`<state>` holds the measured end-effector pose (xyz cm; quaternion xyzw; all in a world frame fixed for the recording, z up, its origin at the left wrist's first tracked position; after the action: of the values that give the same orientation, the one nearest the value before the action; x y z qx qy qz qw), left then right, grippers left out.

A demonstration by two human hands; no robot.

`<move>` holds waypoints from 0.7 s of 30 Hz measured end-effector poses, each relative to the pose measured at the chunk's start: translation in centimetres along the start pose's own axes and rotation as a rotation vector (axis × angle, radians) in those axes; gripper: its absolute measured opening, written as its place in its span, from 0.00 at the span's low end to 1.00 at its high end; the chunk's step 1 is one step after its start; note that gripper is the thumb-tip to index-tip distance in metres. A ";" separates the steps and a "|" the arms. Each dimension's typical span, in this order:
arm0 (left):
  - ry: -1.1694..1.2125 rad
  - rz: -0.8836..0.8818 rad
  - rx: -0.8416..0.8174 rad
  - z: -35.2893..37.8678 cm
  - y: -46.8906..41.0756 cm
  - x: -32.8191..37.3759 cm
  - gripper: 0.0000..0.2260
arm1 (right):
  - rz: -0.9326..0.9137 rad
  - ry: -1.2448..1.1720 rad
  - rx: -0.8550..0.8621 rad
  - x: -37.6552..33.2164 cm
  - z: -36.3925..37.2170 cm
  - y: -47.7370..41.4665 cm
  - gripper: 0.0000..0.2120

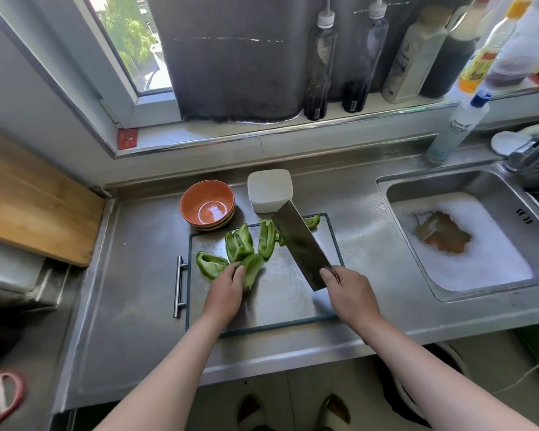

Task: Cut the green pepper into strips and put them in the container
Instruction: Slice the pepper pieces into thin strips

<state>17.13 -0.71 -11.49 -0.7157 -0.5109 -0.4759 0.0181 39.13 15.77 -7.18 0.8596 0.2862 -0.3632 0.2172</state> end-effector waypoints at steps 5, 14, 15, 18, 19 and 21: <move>-0.136 -0.014 -0.045 0.2 0.2 -2.4 0.12 | -0.008 0.000 -0.037 -1.2 1.4 -0.1 0.19; -0.131 -0.047 -0.022 -1.1 0.9 -3.7 0.05 | 0.024 0.004 -0.095 -0.5 3.9 0.4 0.20; -0.167 -0.052 -0.047 -0.9 0.9 -3.9 0.09 | 0.034 -0.001 -0.101 -0.3 4.1 0.5 0.20; -0.303 0.019 0.021 -1.4 1.1 -3.1 0.13 | 0.055 -0.022 -0.132 0.1 4.2 0.9 0.20; -0.307 0.079 0.079 -1.8 1.3 -2.4 0.12 | 0.060 -0.024 -0.142 0.2 4.2 1.0 0.20; -0.224 0.192 0.070 -1.7 1.7 -1.1 0.07 | 0.067 -0.027 -0.151 0.6 4.2 1.3 0.21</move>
<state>17.29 -3.20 -10.57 -0.8088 -0.4552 -0.3709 0.0312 38.24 12.57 -10.09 0.8450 0.2808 -0.3447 0.2971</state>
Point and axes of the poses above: each hand's wrist, its own y-axis away from the middle knuckle, its own z-axis out of the palm, x = y × z, the point moved 9 cm from there along -y, towards the middle knuckle, and after that the axes turned 10 degrees about -z, right-handed, at the moved point
